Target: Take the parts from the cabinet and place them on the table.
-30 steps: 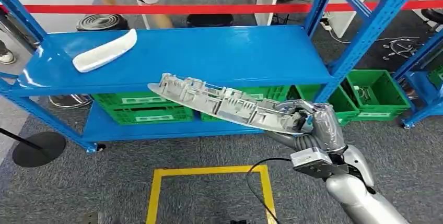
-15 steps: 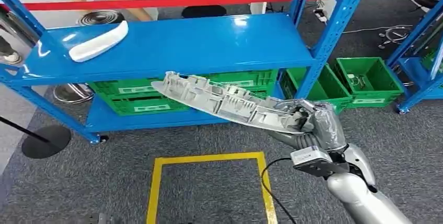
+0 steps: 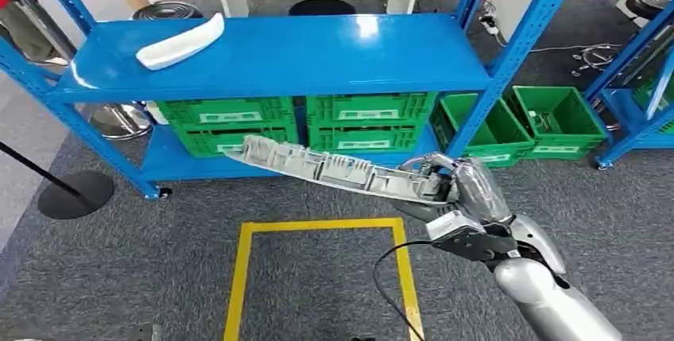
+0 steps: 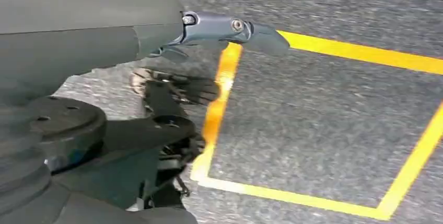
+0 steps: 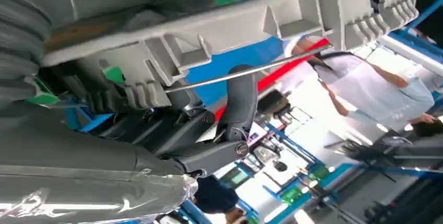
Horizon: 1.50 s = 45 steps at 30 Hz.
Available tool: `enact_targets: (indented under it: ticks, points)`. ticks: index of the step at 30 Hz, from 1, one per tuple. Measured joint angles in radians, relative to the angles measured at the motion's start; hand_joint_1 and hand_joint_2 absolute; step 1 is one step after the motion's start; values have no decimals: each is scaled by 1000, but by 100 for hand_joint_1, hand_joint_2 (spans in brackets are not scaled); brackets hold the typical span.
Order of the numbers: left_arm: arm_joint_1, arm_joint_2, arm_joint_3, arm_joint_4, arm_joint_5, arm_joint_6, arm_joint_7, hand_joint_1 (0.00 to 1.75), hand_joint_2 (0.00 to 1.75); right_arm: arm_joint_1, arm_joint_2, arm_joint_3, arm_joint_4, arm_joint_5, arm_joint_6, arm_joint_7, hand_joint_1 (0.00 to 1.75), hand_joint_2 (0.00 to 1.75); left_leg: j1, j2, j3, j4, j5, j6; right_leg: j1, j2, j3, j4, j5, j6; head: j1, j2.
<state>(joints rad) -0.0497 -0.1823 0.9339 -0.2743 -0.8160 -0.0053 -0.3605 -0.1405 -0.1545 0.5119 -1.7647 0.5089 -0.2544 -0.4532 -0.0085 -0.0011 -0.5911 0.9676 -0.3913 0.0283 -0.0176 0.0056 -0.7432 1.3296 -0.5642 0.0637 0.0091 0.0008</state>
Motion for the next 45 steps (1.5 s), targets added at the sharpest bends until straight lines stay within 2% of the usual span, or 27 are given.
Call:
enact_targets:
  ticks: [2,4,6,10,12,14,15,16,17,19,21,22,25,26,27,29,30,31,33,35,36,37,39,41,42,44,45]
  points:
    - [-1,0,0,0,0,0,-2,0,175,1,0,-1,9,-1,1,-2,175,175,-3,0,-29,1,23,-1,1,0,60,-42,62,-4,0,0]
    - [-4,-5,0,0,0,2,-4,0,175,1,0,-7,16,-5,1,-3,175,175,-4,-1,-52,2,44,-7,4,0,183,-203,109,-13,0,0]
    - [-7,-8,0,0,0,4,-5,0,175,0,0,-13,18,-8,2,-7,175,175,-7,-1,-65,4,64,-18,10,1,263,-339,53,-17,-2,0]
    - [-7,-12,0,0,0,15,-6,0,175,0,-1,-23,29,-13,6,-9,175,175,-6,-3,-77,-11,106,-41,9,0,216,-334,93,-41,5,0]
    - [-7,-14,0,0,3,17,-6,0,175,1,-1,-25,32,-14,11,-11,175,175,-2,-2,-99,46,-9,-56,4,0,192,-334,120,-52,-1,0]
    - [-11,-14,0,0,10,21,-6,0,175,0,-1,-26,40,-15,22,-17,175,175,4,-2,-135,211,-135,-64,4,0,158,-333,146,-53,-1,0]
    - [-14,-14,0,0,11,24,-5,0,175,0,-1,-26,46,-14,27,-20,175,175,5,-2,-145,283,-155,-66,4,0,142,-332,159,-52,-1,0]
    - [-14,-14,0,0,11,27,-2,0,175,0,0,-26,51,-14,31,-21,175,175,6,-2,-139,312,-143,-68,4,-2,127,-332,170,-52,-1,0]
    - [-14,-14,0,0,13,32,1,0,175,0,0,-26,56,-13,34,-22,175,175,7,-2,-114,305,-109,-68,3,-3,111,-332,182,-50,-1,0]
    - [-14,-14,0,0,17,34,6,0,175,0,1,-26,64,-11,38,-22,175,175,9,-2,-25,202,-53,-68,1,-3,84,-331,204,-43,-1,0]
    - [-17,-14,0,0,18,32,8,0,175,-2,2,-26,68,-10,39,-21,175,175,8,-4,97,22,-93,-62,6,-5,63,-328,222,-31,-1,0]
    - [-18,-14,0,0,19,31,9,0,175,-2,2,-26,69,-9,39,-21,175,175,6,-7,110,-18,-111,-50,5,-6,55,-329,241,-26,0,0]
    - [-5,-14,0,0,21,29,15,0,175,2,2,-24,81,-9,39,-21,175,175,2,-7,84,-14,-81,-30,2,-4,51,-353,279,-9,0,0]
    - [-1,-14,0,0,21,28,15,0,175,6,2,-24,85,-9,39,-20,175,175,7,-3,78,-17,-71,-22,-1,-2,36,-345,255,-5,0,0]
    - [3,-14,2,0,21,28,16,0,175,7,2,-24,88,-9,40,-20,175,175,7,-3,70,-16,-61,-10,0,-3,25,-300,196,-3,5,0]
    - [-1,-14,3,0,21,25,16,0,175,5,2,-24,89,-9,40,-19,175,175,2,-2,51,-15,-43,-5,1,-3,-15,-135,83,0,5,0]
    - [-4,-14,3,0,21,25,16,0,175,5,2,-23,90,-10,40,-19,175,175,0,-3,41,-14,-34,-4,2,-3,-31,-57,48,-1,5,0]
    - [-7,-13,3,0,21,25,16,0,175,5,3,-22,90,-10,40,-20,175,175,-2,-2,28,-12,-24,-3,3,-3,-31,-7,42,-2,5,0]
    - [-9,-13,3,0,21,25,16,0,175,4,3,-23,91,-10,40,-19,175,175,-5,-2,2,-5,-9,-5,5,-3,31,-49,93,-8,5,0]
    - [-9,-13,4,0,21,24,16,0,175,1,4,-22,90,-9,40,-19,175,175,-5,-3,-20,3,6,-10,8,-3,160,-215,130,-17,5,0]
    - [-10,-12,4,0,21,22,16,0,175,-3,5,-23,90,-9,40,-19,175,175,-8,-3,-30,5,15,-17,9,-2,206,-296,82,-20,5,0]
    - [-10,-11,5,0,21,21,16,0,175,-5,8,-23,89,-9,40,-19,175,175,-10,-3,-34,5,22,-21,12,1,228,-335,79,-22,3,0]
    - [-13,-10,5,0,21,18,15,0,175,-7,9,-23,88,-9,40,-18,175,175,-6,-3,-39,0,38,-32,17,3,209,-327,87,-30,6,0]
    - [-11,-6,5,0,20,19,15,0,175,-6,9,-23,88,-7,40,-15,175,175,-6,-5,-50,4,37,-44,7,-1,199,-333,105,-47,8,0]
    - [-9,-6,5,0,20,19,15,0,175,-6,10,-23,88,-6,40,-11,175,175,-6,-4,-61,28,-5,-51,7,-1,190,-333,113,-55,2,0]
    - [-10,-6,5,0,20,22,18,0,175,-5,13,-23,88,-5,40,-10,175,175,0,-4,-113,180,-124,-63,7,-1,166,-332,132,-59,-1,0]
    - [-10,-6,5,0,19,24,19,0,175,-5,13,-24,88,-5,40,-10,175,175,2,-4,-136,255,-159,-67,7,-1,156,-332,139,-59,-1,0]
